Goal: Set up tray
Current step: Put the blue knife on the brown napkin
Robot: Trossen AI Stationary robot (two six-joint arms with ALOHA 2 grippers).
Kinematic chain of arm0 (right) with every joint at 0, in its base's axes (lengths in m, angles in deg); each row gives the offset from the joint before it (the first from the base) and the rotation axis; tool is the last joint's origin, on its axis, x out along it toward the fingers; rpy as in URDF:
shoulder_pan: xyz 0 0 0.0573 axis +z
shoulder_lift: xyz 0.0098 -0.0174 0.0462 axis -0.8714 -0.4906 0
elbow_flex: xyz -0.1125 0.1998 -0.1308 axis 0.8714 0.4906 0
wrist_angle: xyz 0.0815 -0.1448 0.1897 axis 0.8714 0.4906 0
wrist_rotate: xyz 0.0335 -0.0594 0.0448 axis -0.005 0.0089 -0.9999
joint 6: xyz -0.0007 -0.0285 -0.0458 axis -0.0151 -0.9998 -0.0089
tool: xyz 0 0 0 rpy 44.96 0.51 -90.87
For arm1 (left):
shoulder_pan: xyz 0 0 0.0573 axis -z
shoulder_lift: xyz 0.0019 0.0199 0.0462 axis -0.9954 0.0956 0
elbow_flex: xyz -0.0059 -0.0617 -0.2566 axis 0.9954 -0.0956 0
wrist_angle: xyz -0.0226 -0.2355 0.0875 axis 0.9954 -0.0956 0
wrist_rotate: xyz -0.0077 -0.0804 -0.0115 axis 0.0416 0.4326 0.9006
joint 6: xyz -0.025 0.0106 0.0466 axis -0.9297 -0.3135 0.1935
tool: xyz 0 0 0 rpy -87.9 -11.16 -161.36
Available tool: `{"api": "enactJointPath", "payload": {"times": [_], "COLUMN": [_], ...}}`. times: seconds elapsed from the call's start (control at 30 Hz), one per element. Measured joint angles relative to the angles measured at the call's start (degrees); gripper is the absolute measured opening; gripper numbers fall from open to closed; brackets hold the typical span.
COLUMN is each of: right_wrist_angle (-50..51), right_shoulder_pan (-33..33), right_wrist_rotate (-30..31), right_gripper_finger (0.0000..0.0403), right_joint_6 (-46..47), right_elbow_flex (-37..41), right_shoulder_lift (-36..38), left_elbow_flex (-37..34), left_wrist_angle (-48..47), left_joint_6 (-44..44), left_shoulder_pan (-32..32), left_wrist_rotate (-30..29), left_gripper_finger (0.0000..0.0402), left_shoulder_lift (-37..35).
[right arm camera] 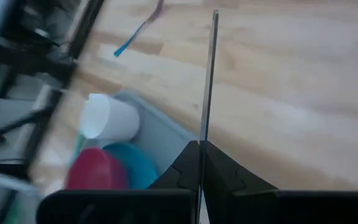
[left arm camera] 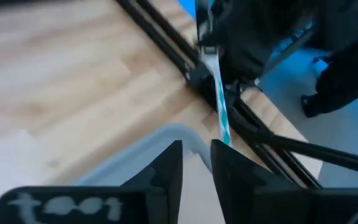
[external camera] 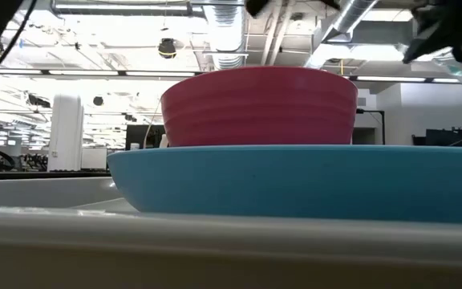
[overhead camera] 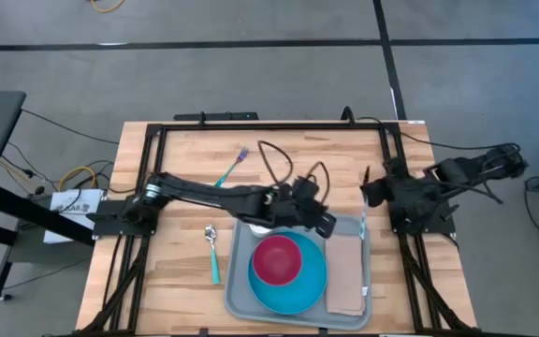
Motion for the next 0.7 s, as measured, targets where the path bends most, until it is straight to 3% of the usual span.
{"api": "enactJointPath", "payload": {"times": [0.17, 0.33, 0.4, 0.7], "right_wrist_angle": [-8.9, -23.9, -29.5, -31.5], "right_shoulder_pan": [10.0, 19.6, 23.2, 35.9], "right_wrist_rotate": [3.7, 6.1, 6.6, 8.5], "right_gripper_finger": [0.0000, 0.0000, 0.0000, 0.0000], "right_joint_6": [12.5, 20.3, 22.0, 41.5], "right_elbow_flex": [11.3, 20.1, 21.5, 21.8], "right_shoulder_lift": [7.1, 8.6, 7.4, -8.6], "left_elbow_flex": [-0.1, -0.1, -0.1, -0.1], "left_wrist_angle": [-6.1, -10.4, -12.0, -18.3], "left_joint_6": [5.6, 9.8, 10.5, 10.0], "left_shoulder_pan": [0.0, 0.1, 0.1, 0.4], "left_wrist_rotate": [-5.6, -10.4, -11.6, -12.0], "left_gripper_finger": [0.0059, 0.0057, 0.0057, 0.0057], "left_shoulder_lift": [-5.9, -10.3, -11.2, -12.1]}}
